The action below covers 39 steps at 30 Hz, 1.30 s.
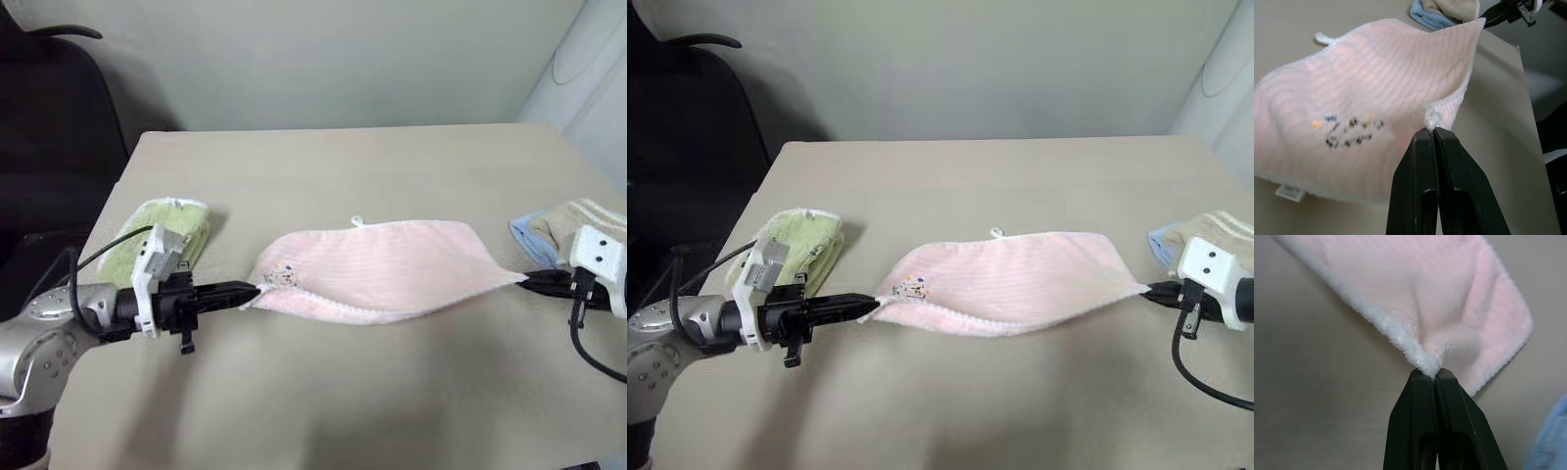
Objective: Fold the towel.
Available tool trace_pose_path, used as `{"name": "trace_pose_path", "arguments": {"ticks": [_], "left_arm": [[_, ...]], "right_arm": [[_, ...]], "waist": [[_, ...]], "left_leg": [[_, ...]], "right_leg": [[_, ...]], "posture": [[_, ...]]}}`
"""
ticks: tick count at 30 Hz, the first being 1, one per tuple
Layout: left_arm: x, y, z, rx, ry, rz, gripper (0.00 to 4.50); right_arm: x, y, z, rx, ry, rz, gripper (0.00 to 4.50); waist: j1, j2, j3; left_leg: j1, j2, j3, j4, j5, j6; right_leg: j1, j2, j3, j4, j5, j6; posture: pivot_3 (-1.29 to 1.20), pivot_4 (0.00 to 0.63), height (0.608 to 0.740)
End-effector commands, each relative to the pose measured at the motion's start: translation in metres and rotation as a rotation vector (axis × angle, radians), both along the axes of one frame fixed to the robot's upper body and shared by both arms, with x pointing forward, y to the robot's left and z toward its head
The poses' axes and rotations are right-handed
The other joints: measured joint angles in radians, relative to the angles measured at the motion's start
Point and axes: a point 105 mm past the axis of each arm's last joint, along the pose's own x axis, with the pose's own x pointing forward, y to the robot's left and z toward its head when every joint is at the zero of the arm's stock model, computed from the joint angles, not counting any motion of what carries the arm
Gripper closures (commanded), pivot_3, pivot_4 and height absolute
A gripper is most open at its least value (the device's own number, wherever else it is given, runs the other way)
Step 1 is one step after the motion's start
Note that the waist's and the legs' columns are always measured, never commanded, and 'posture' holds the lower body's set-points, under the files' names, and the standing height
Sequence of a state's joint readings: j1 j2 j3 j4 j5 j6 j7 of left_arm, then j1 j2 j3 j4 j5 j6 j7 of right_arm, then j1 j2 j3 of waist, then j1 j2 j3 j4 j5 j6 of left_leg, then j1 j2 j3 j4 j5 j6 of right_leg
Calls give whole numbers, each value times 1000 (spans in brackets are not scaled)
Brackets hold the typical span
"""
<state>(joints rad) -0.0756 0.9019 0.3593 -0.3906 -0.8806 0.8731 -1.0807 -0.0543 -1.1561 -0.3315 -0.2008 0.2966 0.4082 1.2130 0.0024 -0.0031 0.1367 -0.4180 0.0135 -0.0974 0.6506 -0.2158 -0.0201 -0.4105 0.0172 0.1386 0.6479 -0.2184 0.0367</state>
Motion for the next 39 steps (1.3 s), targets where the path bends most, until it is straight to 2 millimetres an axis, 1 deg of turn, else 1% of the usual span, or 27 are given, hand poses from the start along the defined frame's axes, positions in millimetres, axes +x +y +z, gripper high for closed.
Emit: {"name": "trace_pose_path", "arguments": {"ticks": [1, 3, 4, 5, 7, 9, 10, 12, 14, 15, 16, 19, 20, 21, 23, 24, 25, 26, 28, 30, 31, 33, 34, 35, 36, 37, 39], "left_arm": [[16, 3, 2, -45, -42, 125, 4478], [40, 9, 7, -76, -77, 238, 4478], [55, 13, 9, -84, -99, 304, 4478], [69, 17, 7, -73, -100, 364, 4478], [89, 22, 0, -18, -109, 440, 4478], [99, 25, -8, 23, -104, 467, 4478], [107, 27, -12, 58, -121, 488, 4478], [116, 30, -17, 93, -136, 509, 4478], [123, 27, -25, 174, -154, 486, 4027], [124, 26, -28, 196, -161, 477, 3775], [125, 24, -32, 211, -154, 464, 3436], [130, 24, -43, 249, -151, 465, 2382], [130, 26, -44, 257, -153, 471, 1974], [131, 27, -45, 261, -154, 475, 1587], [128, 28, -43, 252, -177, 482, 883], [128, 31, -40, 231, -185, 502, 513], [128, 34, -37, 212, -194, 526, 507], [128, 36, -35, 200, -198, 542, 507], [133, 44, -21, 165, -252, 633, 507], [136, 47, -4, 111, -308, 698, 507], [136, 43, 2, 99, -336, 694, 507], [131, 29, 11, 99, -393, 649, 507], [126, 14, 12, 105, -423, 573, 507], [121, 4, 13, 109, -441, 521, 507], [116, -9, 12, 118, -460, 455, 507], [112, -18, 10, 128, -474, 410, 507], [105, -34, 6, 148, -485, 324, 507]], "right_arm": [[30, 3, 17, -36, -147, -7, 4500], [50, 7, 21, -54, -205, -8, 4500], [62, 9, 22, -67, -233, -17, 4500], [75, 10, 20, -82, -253, -29, 4500], [97, 13, 14, -120, -276, -38, 4500], [111, 15, 10, -133, -283, -48, 4500], [120, 17, 8, -138, -292, -52, 4500], [131, 19, 5, -145, -302, -54, 4500], [142, 19, -3, -175, -302, -72, 4500], [145, 19, -5, -185, -301, -75, 4500], [148, 17, -8, -202, -298, -82, 4294], [156, 11, -13, -244, -351, -113, 3534], [157, 10, -13, -249, -363, -114, 3143], [157, 10, -13, -251, -369, -113, 2789], [152, 4, -9, -285, -431, -95, 2093], [150, 1, -3, -283, -483, -95, 1760], [148, -2, 4, -267, -526, -108, 1448], [147, -3, 8, -251, -552, -118, 1448], [142, -18, 22, -209, -628, -212, 1448], [134, -34, 31, -60, -627, -349, 1448], [129, -40, 32, 53, -598, -421, 1448], [117, -47, 28, 262, -519, -540, 1049], [108, -51, 20, 423, -424, -635, 811], [101, -51, 14, 525, -349, -690, 526], [94, -50, 11, 678, -283, -747, 118], [88, -48, 11, 796, -230, -784, 25], [79, -46, 10, 979, -129, -844, 25]], "waist": [[-3, 1, -1], [-7, 1, -1], [-6, 0, -1], [-5, -1, -2], [-3, -1, -2], [-3, -1, -2], [-3, -1, -2], [-3, -1, -2], [-3, -1, -2], [-4, -1, -2], [-4, -1, -2], [-3, 0, -2], [-3, 0, -2], [-3, 0, -2], [-5, 0, -2], [-6, 0, -2], [-5, 0, -2], [-6, 0, -2], [-5, 0, -2], [-5, 0, -2], [-4, 0, -2], [1, -1, -2], [1, -1, -2], [1, -1, -3], [1, -1, -3], [1, -1, -3], [-1, -1, -3]], "left_leg": [[2, 0, 1, 0, 0, 0], [10, 0, 1, 0, 2, 1], [10, 0, 0, 0, 2, 1], [10, 0, 0, 0, 2, 2], [12, 0, 0, 0, 1, 4], [9, 0, 0, -2, -1, 4], [6, 0, 0, -3, -1, 4], [-2, 1, 0, -2, 0, 3], [-12, 2, 0, -3, 2, 0], [-16, 2, 0, -2, 4, -4], [-19, 2, 0, -2, 7, -8], [-21, 2, 0, -3, 6, -7], [-20, 2, 0, -3, 4, -4], [-20, 2, 0, -3, 0, 3], [-20, 2, 0, -2, 0, 3], [-20, 2, 0, -2, 1, 3], [-19, 2, 0, -2, 1, 3], [-19, 2, 0, -2, 1, 3], [-18, 3, 0, -2, 1, 3], [-18, 3, 0, -2, 2, 4], [-17, 3, 1, -1, 2, 4], [-17, 3, 1, -1, 3, 4], [-17, 3, 1, 0, 3, 4], [-16, 2, 1, 1, 3, 4], [-16, 2, 2, 2, 3, 4], [-15, 2, 3, 3, 3, 4], [-12, 1, 4, 4, 3, 4]], "right_leg": [[2, 0, 0, 0, 0, 0], [5, -1, 1, 0, 0, 0], [6, -1, 0, 0, 0, -1], [7, 0, 0, 1, 2, -4], [4, -1, -1, 2, 6, -2], [4, -2, -1, 2, 10, 6], [0, -2, -2, 2, 15, 14], [-8, -1, -2, 2, 14, 15], [-19, -1, -2, 2, 14, 16], [-23, -1, -2, 2, 14, 16], [-26, -2, -2, 1, 14, 16], [-26, -3, -2, -2, 14, 16], [-25, -3, -2, -2, 14, 16], [-25, -4, -2, -2, 14, 16], [-25, -4, -3, -2, 15, 16], [-25, -4, -3, -2, 15, 16], [-24, -4, -3, -1, 15, 16], [-23, -4, -3, -1, 15, 16], [-22, -4, -3, -1, 16, 15], [-21, -4, -4, -1, 17, 15], [-21, -4, -4, 0, 18, 15], [-19, -3, -4, -1, 19, 14], [-18, -3, -4, -1, 19, 14], [-18, -3, -4, -2, 19, 14], [-17, -2, -4, -2, 18, 14], [-16, -2, -3, -2, 17, 12], [-15, -2, -1, -2, 14, 7]], "posture": [[0, 150, 735], [0, 150, 735], [0, 150, 735], [0, 150, 735], [0, 150, 735], [0, 150, 735], [0, 150, 735], [0, 150, 735], [0, 150, 735], [0, 150, 735], [0, 150, 735], [0, 150, 735], [0, 150, 735], [0, 150, 735], [0, 150, 735], [0, 150, 735], [0, 150, 735], [0, 150, 735], [0, 150, 735], [0, 150, 735], [0, 150, 735], [0, 150, 735], [0, 150, 735], [0, 150, 735], [0, 150, 735], [0, 150, 735], [0, 150, 735]]}}
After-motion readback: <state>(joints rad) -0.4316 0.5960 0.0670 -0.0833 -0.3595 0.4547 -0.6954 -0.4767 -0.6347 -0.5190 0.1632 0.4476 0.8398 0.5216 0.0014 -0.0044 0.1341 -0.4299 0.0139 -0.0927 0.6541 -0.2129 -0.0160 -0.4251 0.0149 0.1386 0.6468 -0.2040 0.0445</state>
